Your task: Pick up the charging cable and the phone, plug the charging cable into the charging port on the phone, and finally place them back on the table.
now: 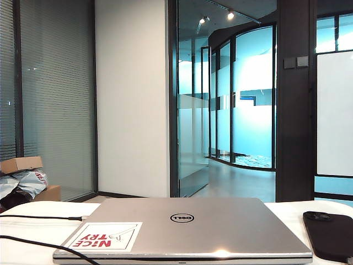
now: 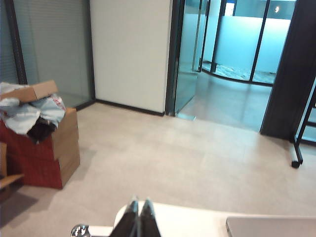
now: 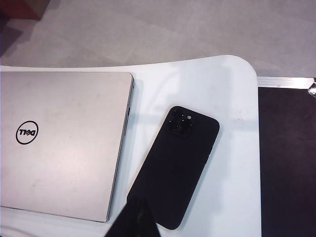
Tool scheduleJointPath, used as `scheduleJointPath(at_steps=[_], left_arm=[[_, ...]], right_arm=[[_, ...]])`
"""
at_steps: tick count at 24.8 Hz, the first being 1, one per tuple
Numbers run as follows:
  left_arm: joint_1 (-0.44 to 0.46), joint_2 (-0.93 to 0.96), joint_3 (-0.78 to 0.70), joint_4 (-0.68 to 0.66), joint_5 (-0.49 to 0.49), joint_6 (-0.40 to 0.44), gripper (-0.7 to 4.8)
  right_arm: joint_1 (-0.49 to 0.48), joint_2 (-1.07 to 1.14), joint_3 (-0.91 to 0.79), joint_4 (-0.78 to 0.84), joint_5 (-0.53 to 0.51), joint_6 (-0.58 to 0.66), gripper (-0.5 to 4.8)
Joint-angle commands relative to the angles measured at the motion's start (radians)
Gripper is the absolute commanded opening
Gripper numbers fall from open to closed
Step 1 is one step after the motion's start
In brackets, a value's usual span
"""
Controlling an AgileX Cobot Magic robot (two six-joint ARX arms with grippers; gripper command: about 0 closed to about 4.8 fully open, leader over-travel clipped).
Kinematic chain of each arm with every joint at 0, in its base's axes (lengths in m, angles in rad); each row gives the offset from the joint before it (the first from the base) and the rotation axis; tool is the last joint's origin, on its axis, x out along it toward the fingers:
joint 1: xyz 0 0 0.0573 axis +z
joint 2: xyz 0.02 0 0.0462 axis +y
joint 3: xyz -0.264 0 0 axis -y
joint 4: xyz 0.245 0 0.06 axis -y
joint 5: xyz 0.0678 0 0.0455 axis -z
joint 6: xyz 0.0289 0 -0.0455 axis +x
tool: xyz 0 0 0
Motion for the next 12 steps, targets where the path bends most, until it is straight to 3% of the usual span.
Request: scheduleJointPath(at_steps=[1, 4, 9, 12], left_arm=[[-0.01, -0.032, -0.053, 0.014, 0.001, 0.004, -0.05], [-0.016, -0.089, -0.085, -0.058, 0.0, 0.004, -0.06], [-0.019, -0.112, -0.085, -0.062, 0.0, 0.005, -0.05], [-0.058, -0.112, -0.085, -0.062, 0.0, 0.103, -0.06]], right_arm=[[0.002, -0.003, 0.005, 0.018, -0.001, 0.001, -0.08], [0.002, -0.003, 0.005, 0.018, -0.001, 0.001, -0.08], [0.002, -0.003, 0.005, 0.018, -0.001, 0.001, -0.08], [0.002, -0.003, 0.005, 0.018, -0.002, 0.001, -0.08]])
